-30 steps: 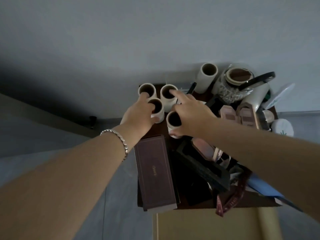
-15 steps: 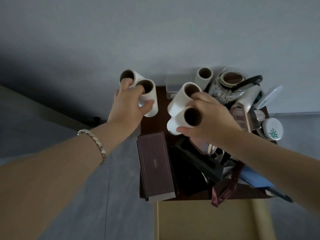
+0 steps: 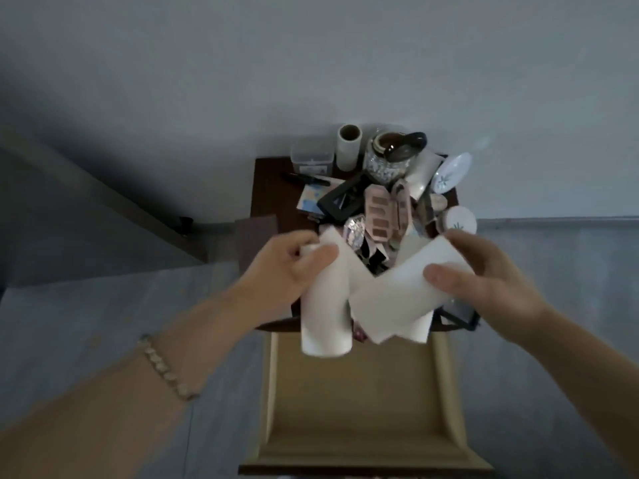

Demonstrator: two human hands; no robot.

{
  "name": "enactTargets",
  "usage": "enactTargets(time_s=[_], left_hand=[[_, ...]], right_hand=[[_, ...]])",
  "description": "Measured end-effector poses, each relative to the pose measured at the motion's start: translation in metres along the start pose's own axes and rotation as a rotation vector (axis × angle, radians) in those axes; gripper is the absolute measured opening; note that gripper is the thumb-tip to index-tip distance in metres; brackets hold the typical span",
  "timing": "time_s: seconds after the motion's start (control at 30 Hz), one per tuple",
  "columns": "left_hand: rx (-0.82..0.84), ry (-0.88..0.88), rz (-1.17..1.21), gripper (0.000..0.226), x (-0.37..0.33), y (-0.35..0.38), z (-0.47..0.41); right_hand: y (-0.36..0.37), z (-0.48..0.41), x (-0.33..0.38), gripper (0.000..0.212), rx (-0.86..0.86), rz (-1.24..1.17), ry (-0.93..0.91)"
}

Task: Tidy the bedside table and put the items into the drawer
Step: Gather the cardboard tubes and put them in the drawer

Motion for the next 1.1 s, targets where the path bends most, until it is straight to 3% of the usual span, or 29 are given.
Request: enactTargets(time_s=[0.13, 0.23, 0.4, 0.57, 0.67, 0.73, 0.8, 0.93, 1.1], left_hand=[[-0.09, -0.281, 0.277, 0.03, 0.03, 0.059, 0.065], [-0.208, -0.492, 0.57, 0.031, 0.047, 0.106, 0.101], [-0.249, -0.606, 0.578, 0.018, 0.06, 0.142, 0.12], [-0.06, -0.552, 0.282, 0.019, 0.08, 0.133, 0.109], [0.084, -0.543, 0.312, 0.025, 0.1, 0.125, 0.097], [0.118, -0.576, 0.347, 0.026, 0.113, 0.123, 0.093], [0.121, -0.634, 0.402, 0.027, 0.128, 0.123, 0.093], [0.005, -0.749, 0.516, 0.021, 0.15, 0.125, 0.105], [-0.133, -0.898, 0.563, 0.056, 0.194, 0.13, 0.117]], right_hand=[[0.006, 0.04, -0.058, 0.034, 0.102, -0.132, 0.158], [0.012, 0.053, -0.097, 0.035, 0.063, -0.258, 0.25], [0.015, 0.056, -0.133, 0.011, 0.018, -0.226, 0.381], [-0.007, 0.04, -0.165, 0.025, 0.054, -0.075, 0.554], [-0.001, 0.027, -0.191, 0.06, 0.152, 0.074, 0.744], [0.014, 0.019, -0.199, 0.054, 0.155, 0.032, 0.76], [0.029, 0.011, -0.205, 0.038, 0.09, -0.121, 0.748], [0.062, -0.003, -0.223, 0.045, -0.006, -0.314, 0.746], [0.1, -0.024, -0.252, 0.065, -0.026, -0.362, 0.733]])
Point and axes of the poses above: each hand's wrist, its own z-axis away from the middle knuckle, its own y-axis out of the palm, x = y × z, the point moved 6 cm from there along -z, towards the middle knuckle, and after that the axes turned 15 degrees about y, right-handed, at the moved point
